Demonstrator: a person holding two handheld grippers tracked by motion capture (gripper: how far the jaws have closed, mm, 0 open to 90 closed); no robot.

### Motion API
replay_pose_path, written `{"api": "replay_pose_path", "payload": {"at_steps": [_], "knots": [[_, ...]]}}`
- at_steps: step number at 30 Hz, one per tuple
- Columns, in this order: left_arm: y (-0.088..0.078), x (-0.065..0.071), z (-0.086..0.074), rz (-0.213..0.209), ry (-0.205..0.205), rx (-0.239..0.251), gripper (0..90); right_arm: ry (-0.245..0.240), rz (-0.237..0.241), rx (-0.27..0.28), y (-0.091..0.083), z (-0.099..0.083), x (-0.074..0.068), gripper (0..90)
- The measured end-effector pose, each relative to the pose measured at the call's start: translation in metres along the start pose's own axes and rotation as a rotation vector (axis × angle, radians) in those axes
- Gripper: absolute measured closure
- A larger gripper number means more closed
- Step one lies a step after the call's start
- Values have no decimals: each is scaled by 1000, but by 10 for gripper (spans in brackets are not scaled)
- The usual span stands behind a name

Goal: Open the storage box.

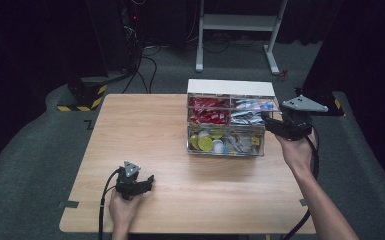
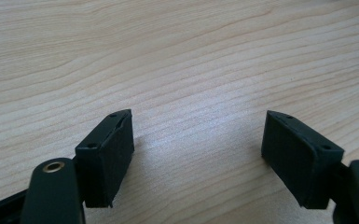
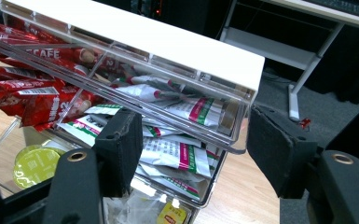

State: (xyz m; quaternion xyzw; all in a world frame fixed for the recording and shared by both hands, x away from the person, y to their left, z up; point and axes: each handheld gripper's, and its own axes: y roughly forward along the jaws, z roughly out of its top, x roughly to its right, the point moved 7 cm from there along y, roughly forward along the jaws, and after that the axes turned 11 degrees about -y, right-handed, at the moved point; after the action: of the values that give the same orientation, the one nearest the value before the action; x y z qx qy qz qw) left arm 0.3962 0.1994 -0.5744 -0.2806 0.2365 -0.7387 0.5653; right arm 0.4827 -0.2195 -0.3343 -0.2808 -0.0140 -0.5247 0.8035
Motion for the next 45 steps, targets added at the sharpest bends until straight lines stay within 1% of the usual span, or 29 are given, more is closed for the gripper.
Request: {"api": "replay_pose_path", "payload": {"at_steps": [4, 11, 15, 24, 29, 31, 33, 35, 37, 39, 40, 43, 44, 45], "knots": [[0, 0, 0, -1, 2, 2, 256, 11, -2, 7, 0, 4, 1, 365], [-1, 1, -1, -3, 12, 1, 257, 9, 4, 5, -1, 8, 4, 368], [-1, 1, -1, -4, 12, 0, 257, 10, 6, 7, -1, 12, 6, 370], [0, 1, 0, 0, 7, 2, 257, 31, 17, 8, 0, 18, 10, 371], [0, 1, 0, -4, 2, 2, 280, 36, 20, 4, 0, 21, 12, 374], [0, 0, 2, -1, 8, -5, 291, 38, 22, 3, 0, 22, 13, 374], [0, 1, 3, -12, 6, -14, 296, 41, 25, 2, 1, 22, 13, 374], [0, 3, 5, -18, 8, -9, 299, 42, 25, 0, 1, 23, 13, 375], [-2, 5, 8, -34, 15, 4, 311, 41, 26, -1, 1, 23, 14, 375], [-3, 7, 9, -38, 16, 6, 312, 44, 27, -2, 1, 24, 14, 375], [-5, 10, 14, -48, 34, 16, 313, 48, 28, -4, 1, 24, 14, 375], [-7, 13, 18, -60, 45, 25, 318, 39, 26, -2, 1, 24, 15, 376], [-8, 17, 23, -82, 48, 29, 319, 44, 27, -2, 1, 25, 15, 376], [-9, 19, 25, -91, 55, 34, 322, 44, 27, -2, 1, 25, 15, 376]]}}
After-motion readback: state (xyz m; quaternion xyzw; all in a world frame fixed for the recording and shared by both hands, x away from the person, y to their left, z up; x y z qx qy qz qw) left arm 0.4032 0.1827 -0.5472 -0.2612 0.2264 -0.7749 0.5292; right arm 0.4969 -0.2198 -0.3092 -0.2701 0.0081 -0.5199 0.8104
